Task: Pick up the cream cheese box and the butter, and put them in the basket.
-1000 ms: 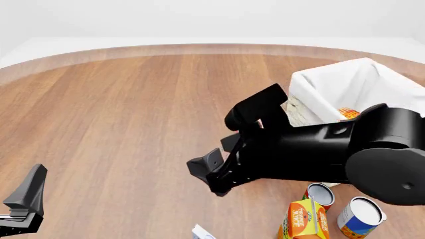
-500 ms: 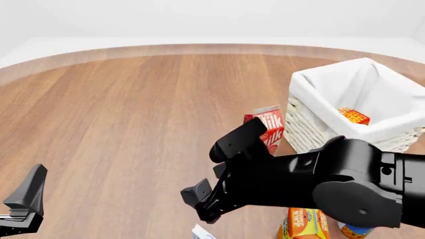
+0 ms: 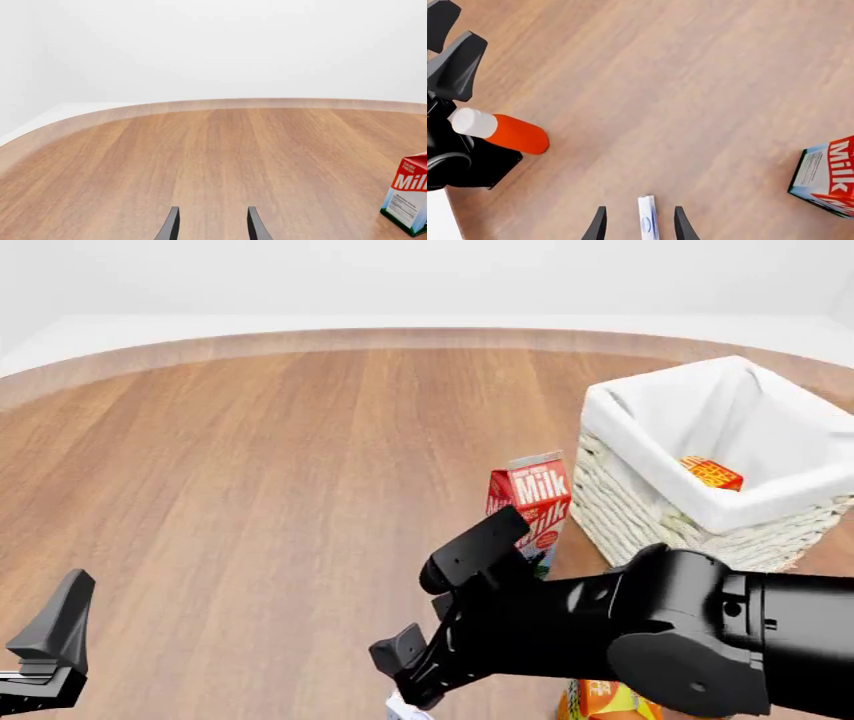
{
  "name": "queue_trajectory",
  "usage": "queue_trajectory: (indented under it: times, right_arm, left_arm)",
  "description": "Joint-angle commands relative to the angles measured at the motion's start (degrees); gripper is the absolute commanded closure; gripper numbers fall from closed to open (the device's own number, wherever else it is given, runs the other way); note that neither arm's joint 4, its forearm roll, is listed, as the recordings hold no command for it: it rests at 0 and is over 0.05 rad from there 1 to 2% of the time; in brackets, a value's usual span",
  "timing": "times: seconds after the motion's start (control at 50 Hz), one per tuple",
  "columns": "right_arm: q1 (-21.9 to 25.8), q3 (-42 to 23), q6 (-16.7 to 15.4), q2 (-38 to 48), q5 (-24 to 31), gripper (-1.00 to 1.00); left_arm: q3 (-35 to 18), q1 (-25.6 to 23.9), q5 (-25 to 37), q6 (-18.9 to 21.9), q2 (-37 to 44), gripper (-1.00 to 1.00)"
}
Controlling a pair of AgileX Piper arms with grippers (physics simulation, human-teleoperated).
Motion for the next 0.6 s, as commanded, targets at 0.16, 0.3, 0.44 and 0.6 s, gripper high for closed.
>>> queue_trajectory:
  times: [0.16,0.3,0.44,0.6]
  right_arm:
    - [0.6,2.9,1.7,4.1,-5.2,-1.0]
    - [0.1,3.9,2.0,4.2,-6.0,-1.0]
    - [0.1,5.0,2.4,5.5,-7.8,-1.0]
    - [-0.6,6.2,2.7,6.8,-9.6,-1.0]
  left_arm:
    - [0.0,0.0,0.0,0.0,0.0,-1.0]
    - [0.0,0.0,0.0,0.0,0.0,-1.0]
    - [0.0,0.0,0.0,0.0,0.0,-1.0]
    - [0.0,0.0,0.0,0.0,0.0,-1.0]
